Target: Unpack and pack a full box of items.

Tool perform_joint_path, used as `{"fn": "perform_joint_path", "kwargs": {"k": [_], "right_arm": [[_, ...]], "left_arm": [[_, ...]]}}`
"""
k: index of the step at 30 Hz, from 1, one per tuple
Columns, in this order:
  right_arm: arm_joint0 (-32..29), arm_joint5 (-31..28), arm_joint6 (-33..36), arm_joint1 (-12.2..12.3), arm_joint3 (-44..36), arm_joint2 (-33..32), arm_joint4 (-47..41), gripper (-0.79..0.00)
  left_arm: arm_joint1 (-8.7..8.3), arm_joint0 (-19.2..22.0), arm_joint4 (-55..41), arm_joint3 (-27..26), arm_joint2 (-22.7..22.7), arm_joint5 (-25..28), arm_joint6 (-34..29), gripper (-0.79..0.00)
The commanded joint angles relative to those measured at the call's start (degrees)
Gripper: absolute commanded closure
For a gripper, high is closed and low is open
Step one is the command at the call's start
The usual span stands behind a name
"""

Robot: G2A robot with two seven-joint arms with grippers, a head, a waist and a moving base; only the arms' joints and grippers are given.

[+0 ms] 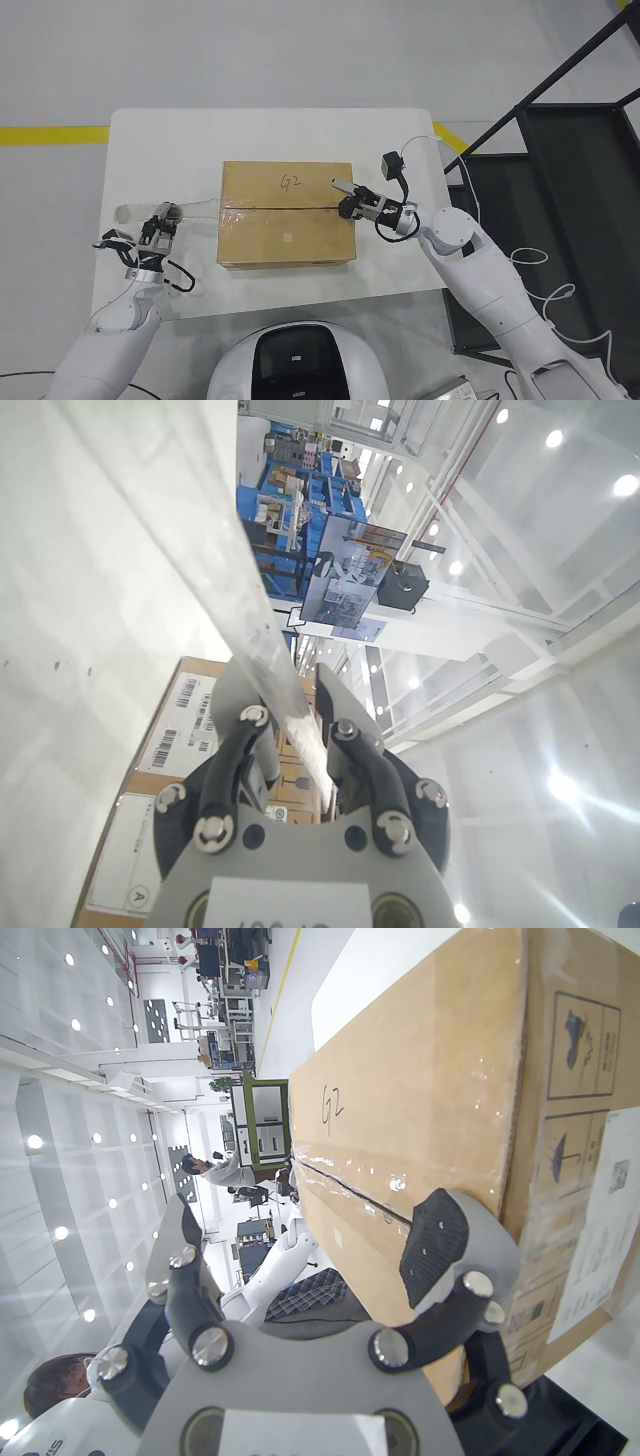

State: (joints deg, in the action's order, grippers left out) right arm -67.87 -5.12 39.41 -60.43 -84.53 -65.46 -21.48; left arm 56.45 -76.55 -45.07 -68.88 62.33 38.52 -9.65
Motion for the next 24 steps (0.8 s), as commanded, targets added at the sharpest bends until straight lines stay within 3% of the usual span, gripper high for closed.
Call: {"fn": "perform_joint_path", "kwargs": {"k": [1,8,13,24], "right_arm": [[0.0,0.0,0.0,0.0,0.0,0.0,0.0,-0.785],[0.0,0.0,0.0,0.0,0.0,0.0,0.0,-0.785],[0.0,0.0,0.0,0.0,0.0,0.0,0.0,-0.785],[0.0,0.0,0.0,0.0,0.0,0.0,0.0,-0.785]], "left_arm": [[-0.25,-1.7,0.4,-3.7,1.8,0.9,-0.8,0.0],[-0.94,-6.7,-0.3,-16.9,7.1,0.7,-5.0,0.0],[-0.87,-7.0,0.7,-22.1,8.2,-3.0,-8.4,0.0],[0.96,-0.7,3.4,-18.6,3.2,-11.3,-13.9,0.0]]}}
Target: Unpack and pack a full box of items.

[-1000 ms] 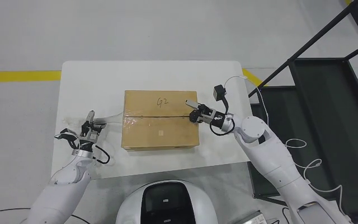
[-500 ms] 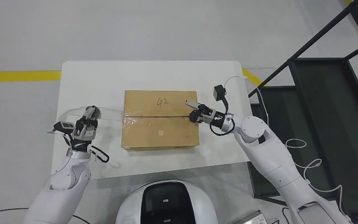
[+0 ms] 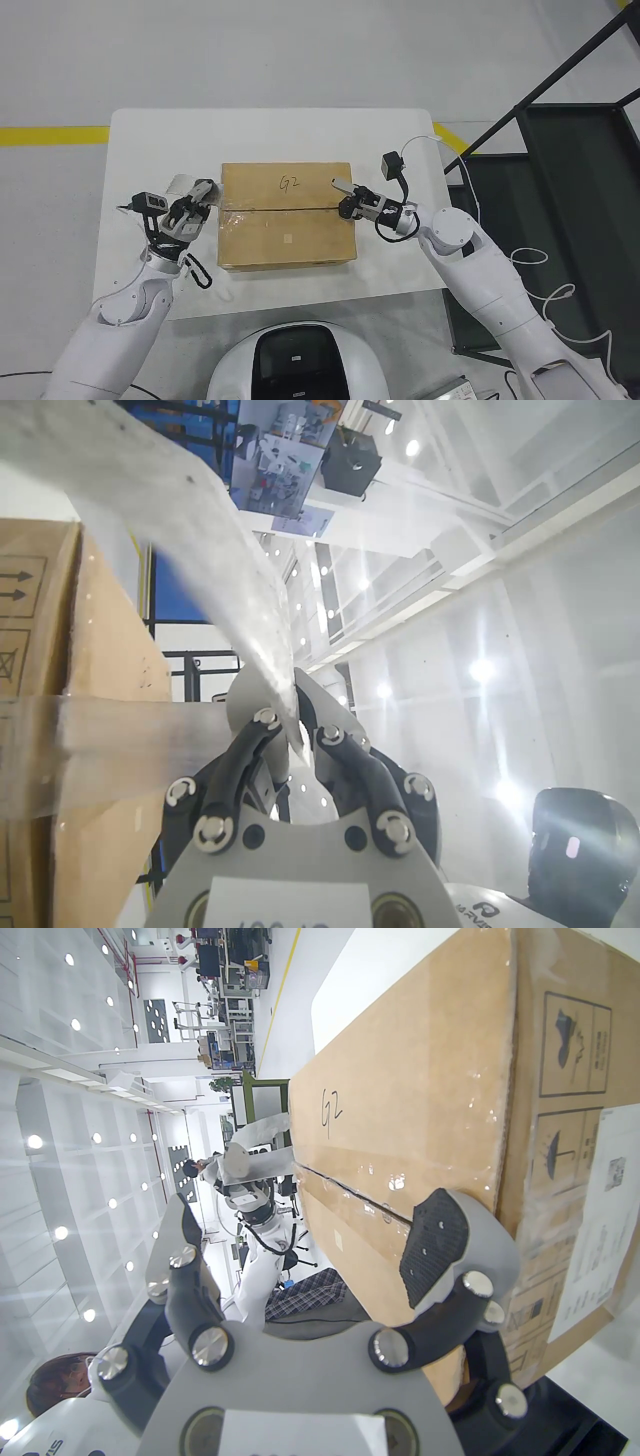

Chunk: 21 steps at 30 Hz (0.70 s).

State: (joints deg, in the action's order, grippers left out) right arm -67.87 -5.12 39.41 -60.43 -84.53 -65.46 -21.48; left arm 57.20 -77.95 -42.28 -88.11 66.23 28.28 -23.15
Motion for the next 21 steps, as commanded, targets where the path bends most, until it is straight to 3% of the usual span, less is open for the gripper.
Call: {"fn": "perform_joint_path", "kwargs": {"k": [1,8,21], "right_arm": [[0.0,0.0,0.0,0.0,0.0,0.0,0.0,-0.785],[0.0,0.0,0.0,0.0,0.0,0.0,0.0,-0.785],[0.0,0.0,0.0,0.0,0.0,0.0,0.0,-0.785]], "left_arm": [[0.42,1.2,0.6,1.0,-1.1,-1.3,-0.6,0.0],[1.73,4.2,3.2,2.8,-4.1,-3.0,-2.4,0.0],[3.51,8.7,17.9,5.0,-8.3,-6.5,-0.7,0.0]]}}
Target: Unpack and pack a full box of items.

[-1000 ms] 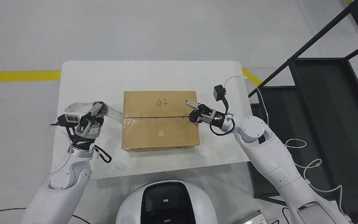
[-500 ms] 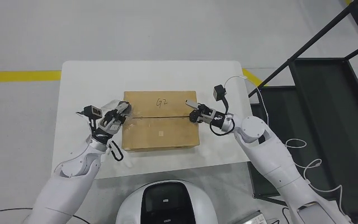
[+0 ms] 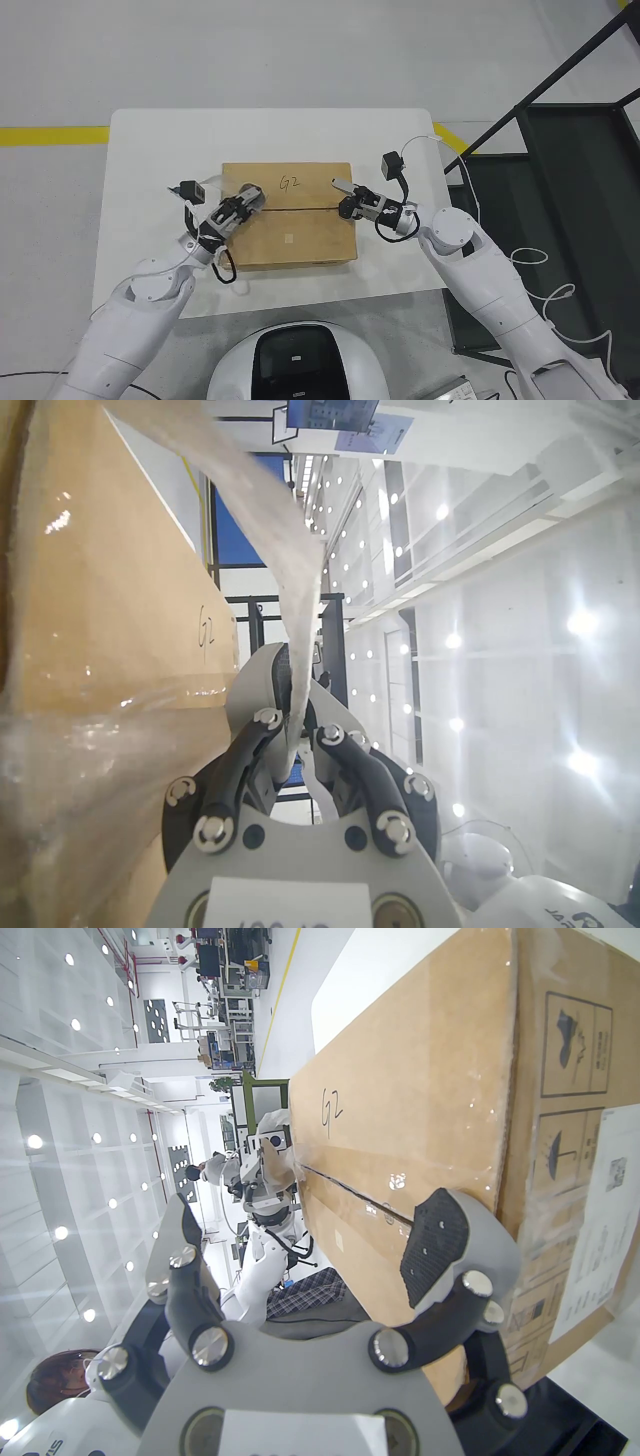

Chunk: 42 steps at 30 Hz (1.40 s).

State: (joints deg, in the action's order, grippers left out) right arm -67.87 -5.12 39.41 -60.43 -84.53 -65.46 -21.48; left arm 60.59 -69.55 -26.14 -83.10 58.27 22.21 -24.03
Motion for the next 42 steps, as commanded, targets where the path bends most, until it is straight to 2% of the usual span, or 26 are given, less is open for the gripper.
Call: {"fn": "perform_joint_path", "kwargs": {"k": [1,16,18,19,28,35,42], "right_arm": [[0.0,0.0,0.0,0.0,0.0,0.0,0.0,-0.785],[0.0,0.0,0.0,0.0,0.0,0.0,0.0,-0.785],[0.0,0.0,0.0,0.0,0.0,0.0,0.0,-0.785],[0.0,0.0,0.0,0.0,0.0,0.0,0.0,-0.785],[-1.1,-0.6,-0.7,0.0,-1.1,-1.0,-2.1,-0.785],[-5.6,-2.4,-0.3,0.7,-4.1,-7.3,-7.5,-0.785],[-9.7,-2.4,-1.3,1.1,-7.0,-11.4,-9.7,-0.785]], "left_arm": [[0.22,0.4,2.6,0.0,-0.5,-0.6,0.3,0.0],[1.15,1.6,10.7,0.4,-1.0,-4.7,-0.3,-0.006],[1.21,1.8,11.6,0.3,-0.9,-4.9,-0.8,-0.413],[1.24,1.9,12.1,0.2,-0.9,-4.8,-1.1,-0.785],[1.29,1.2,15.6,-1.8,0.5,-3.2,-1.4,-0.785],[1.13,-0.1,18.7,-5.0,1.8,-2.3,-2.2,-0.785],[1.89,0.0,18.8,-6.2,-0.3,-1.0,-2.9,-0.785]]}}
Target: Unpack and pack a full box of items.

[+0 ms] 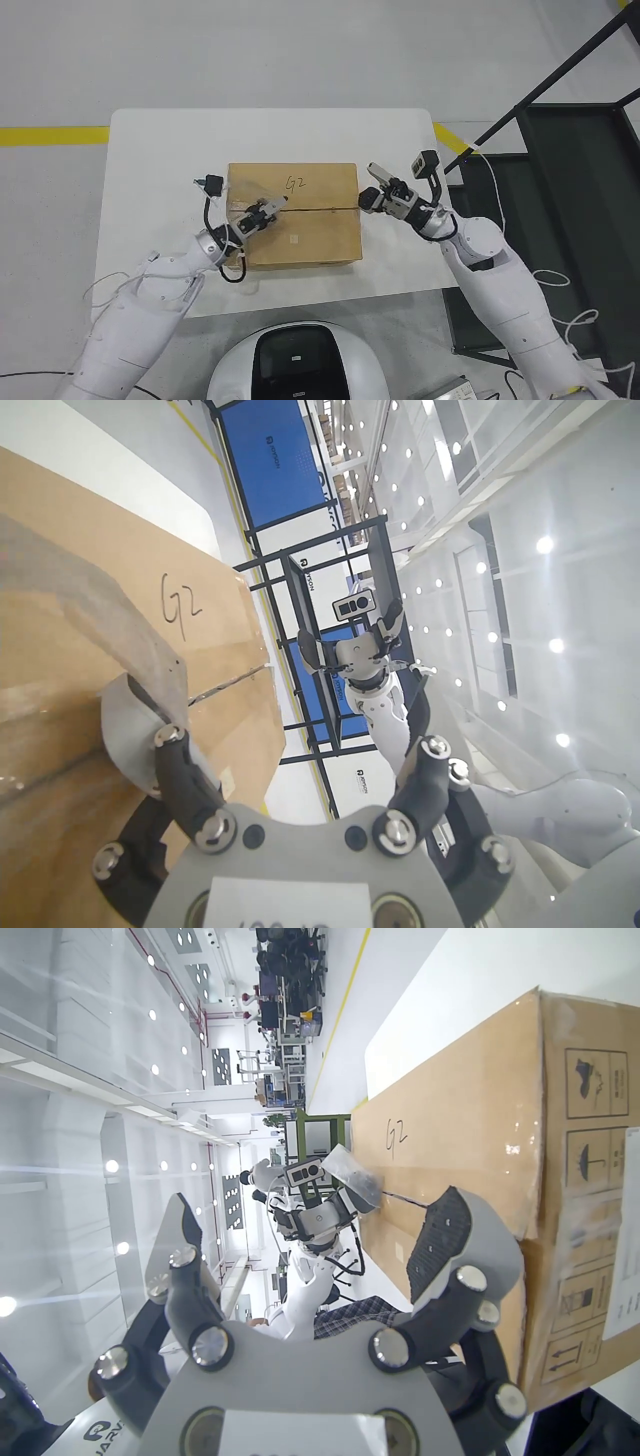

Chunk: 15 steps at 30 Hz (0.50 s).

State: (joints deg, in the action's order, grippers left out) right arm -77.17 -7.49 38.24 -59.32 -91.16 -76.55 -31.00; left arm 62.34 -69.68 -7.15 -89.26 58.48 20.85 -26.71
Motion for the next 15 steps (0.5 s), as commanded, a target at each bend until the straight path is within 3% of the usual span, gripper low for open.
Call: {"fn": "perform_joint_path", "kwargs": {"k": [1,9,15], "right_arm": [[-0.9,0.0,-0.2,0.0,-0.6,-0.7,-0.3,-0.785],[-2.8,0.4,-1.7,0.0,-1.9,-1.9,0.2,-0.785],[-2.8,1.1,-1.4,-0.1,-3.4,-2.3,1.3,-0.785]], "left_arm": [[0.3,0.3,-0.4,0.0,-0.9,0.9,-0.5,-0.785],[1.52,2.7,-2.8,2.4,-3.1,7.7,-2.5,-0.785],[0.65,1.2,-7.8,1.3,1.8,9.8,-5.9,-0.785]]}}
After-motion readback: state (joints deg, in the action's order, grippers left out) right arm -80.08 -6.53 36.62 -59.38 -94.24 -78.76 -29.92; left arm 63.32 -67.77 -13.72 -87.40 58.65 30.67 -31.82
